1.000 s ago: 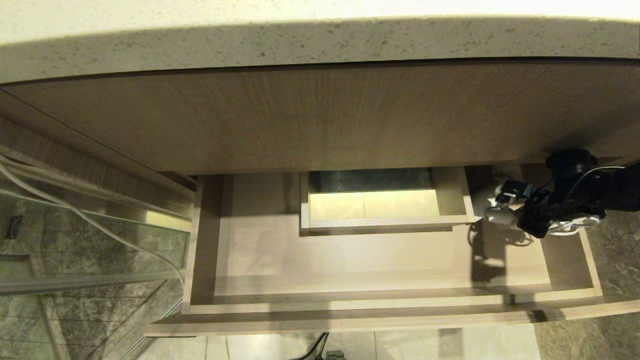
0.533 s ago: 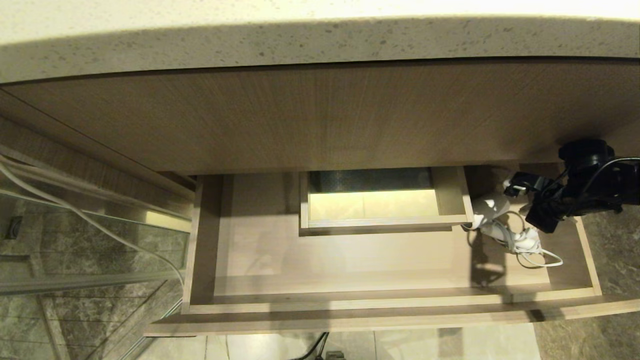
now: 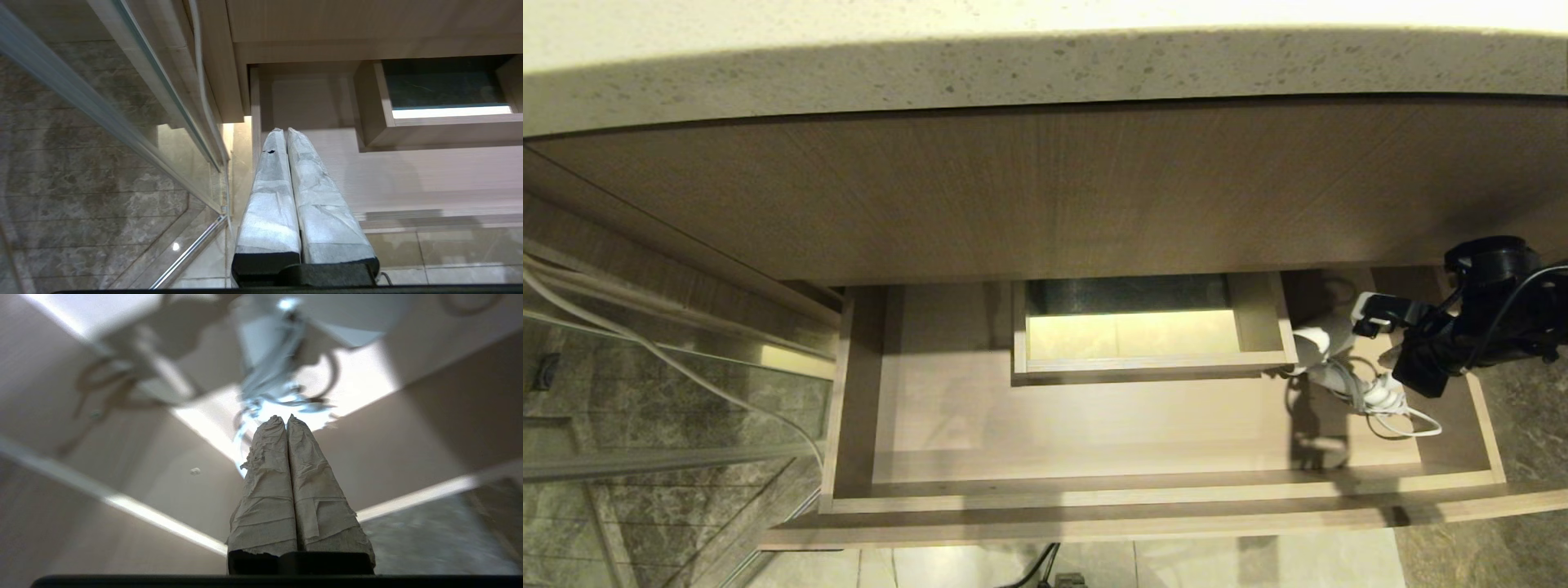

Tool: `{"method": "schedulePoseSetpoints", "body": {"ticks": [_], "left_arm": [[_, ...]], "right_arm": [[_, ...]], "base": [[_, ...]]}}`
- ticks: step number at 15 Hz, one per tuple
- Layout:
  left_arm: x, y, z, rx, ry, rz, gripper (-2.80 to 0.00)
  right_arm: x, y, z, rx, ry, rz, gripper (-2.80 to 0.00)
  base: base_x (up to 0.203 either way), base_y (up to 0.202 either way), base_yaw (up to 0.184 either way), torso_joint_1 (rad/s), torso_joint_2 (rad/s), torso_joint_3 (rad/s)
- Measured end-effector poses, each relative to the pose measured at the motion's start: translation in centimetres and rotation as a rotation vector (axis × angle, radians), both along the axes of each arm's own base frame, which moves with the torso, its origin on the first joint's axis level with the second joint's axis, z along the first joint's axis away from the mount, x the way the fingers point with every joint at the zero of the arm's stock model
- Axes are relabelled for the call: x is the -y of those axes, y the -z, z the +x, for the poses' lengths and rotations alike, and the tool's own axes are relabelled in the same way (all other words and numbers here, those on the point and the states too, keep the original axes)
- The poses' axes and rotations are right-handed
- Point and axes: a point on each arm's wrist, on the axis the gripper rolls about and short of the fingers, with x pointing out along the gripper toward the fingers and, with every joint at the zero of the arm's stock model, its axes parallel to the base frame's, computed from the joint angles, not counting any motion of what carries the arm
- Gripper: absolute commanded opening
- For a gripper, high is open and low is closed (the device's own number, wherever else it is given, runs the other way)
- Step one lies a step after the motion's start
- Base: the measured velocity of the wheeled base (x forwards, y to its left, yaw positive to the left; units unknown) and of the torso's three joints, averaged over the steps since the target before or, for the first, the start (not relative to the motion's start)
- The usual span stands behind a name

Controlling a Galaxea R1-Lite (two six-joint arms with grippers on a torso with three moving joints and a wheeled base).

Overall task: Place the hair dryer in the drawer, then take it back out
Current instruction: Take the hairdryer out

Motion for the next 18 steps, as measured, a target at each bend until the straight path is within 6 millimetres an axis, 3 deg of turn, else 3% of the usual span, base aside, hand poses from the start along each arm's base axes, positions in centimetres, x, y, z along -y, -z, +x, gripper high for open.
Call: {"method": "schedulePoseSetpoints", "body": {"ticks": [4,8,14,18], "left_arm": [[0.0,0.0,0.0,0.000,0.001,0.000,-2.80],[0.0,0.0,0.0,0.000,0.001,0.000,-2.80],[0.0,0.0,0.0,0.000,0.001,0.000,-2.80],[0.0,0.0,0.0,0.000,0.001,0.001,-2.80]], "right_arm": [[0.0,2.1,0.0,-0.067,0.004,0.020,-2.80],[0.4,4.2,1.2,-0.097,0.007,0.033,-2.80],[1.7,6.2,3.3,-0.103,0.024,0.036,-2.80],[1.9,7.5,3.5,-0.124,0.056,0.068,-2.80]], "base": [[0.000,0.000,0.000,0.000,0.00,0.000],[0.000,0.000,0.000,0.000,0.00,0.000],[0.000,0.000,0.000,0.000,0.00,0.000],[0.000,0.000,0.000,0.000,0.00,0.000]]}}
